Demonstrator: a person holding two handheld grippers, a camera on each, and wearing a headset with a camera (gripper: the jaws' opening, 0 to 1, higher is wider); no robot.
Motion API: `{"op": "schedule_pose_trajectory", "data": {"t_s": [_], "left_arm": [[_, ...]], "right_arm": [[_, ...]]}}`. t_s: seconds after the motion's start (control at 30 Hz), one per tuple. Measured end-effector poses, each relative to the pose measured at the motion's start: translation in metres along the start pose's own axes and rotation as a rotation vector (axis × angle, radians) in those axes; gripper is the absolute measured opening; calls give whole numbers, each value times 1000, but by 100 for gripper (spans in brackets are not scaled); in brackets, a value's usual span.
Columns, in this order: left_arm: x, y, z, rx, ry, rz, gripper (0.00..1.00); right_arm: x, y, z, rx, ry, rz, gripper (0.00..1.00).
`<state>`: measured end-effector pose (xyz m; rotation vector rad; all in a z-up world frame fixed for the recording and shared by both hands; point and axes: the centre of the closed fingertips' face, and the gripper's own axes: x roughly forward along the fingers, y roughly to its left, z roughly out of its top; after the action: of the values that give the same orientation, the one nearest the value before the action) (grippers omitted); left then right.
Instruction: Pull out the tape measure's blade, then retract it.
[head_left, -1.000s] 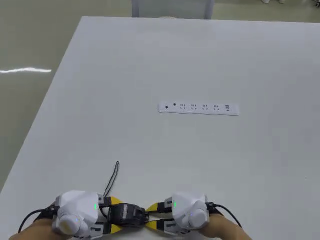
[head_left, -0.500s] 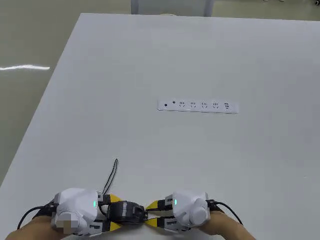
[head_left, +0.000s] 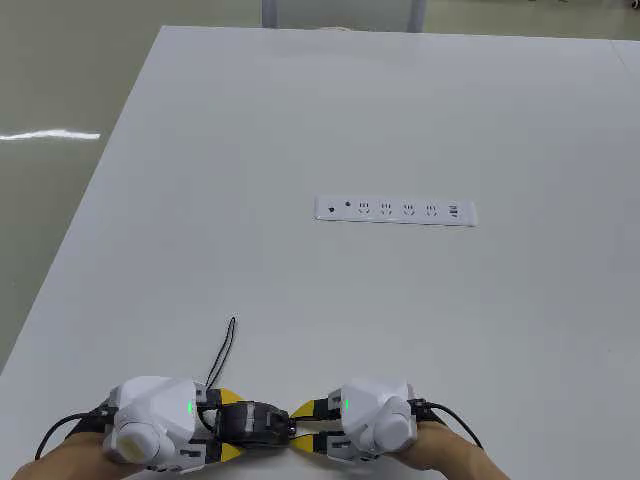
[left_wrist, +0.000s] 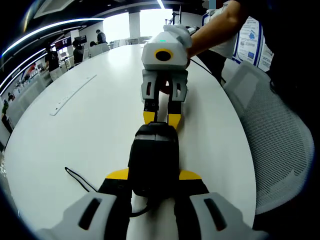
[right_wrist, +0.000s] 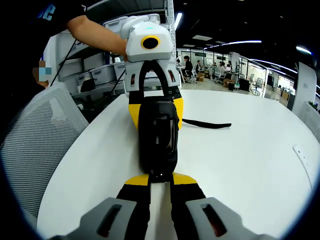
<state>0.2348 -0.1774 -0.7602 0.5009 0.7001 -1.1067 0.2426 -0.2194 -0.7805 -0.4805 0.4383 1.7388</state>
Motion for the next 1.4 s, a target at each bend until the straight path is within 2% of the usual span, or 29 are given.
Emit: {"op": "schedule_pose_trajectory", "data": {"t_s": [0.47, 0.97, 1.07, 1.4], "left_arm": [[0, 1, 0, -3, 1, -1, 28], [1, 0, -1, 2, 2, -6, 28], [1, 0, -1, 4, 2, -7, 28], [1, 0, -1, 0, 4, 2, 28]], "right_arm": [[-2, -1, 2, 7, -18, 2, 16], [0, 0, -1, 6, -13, 15, 14], [2, 2, -4, -22, 0, 14, 14], [1, 0, -3, 9, -6, 3, 12]]}}
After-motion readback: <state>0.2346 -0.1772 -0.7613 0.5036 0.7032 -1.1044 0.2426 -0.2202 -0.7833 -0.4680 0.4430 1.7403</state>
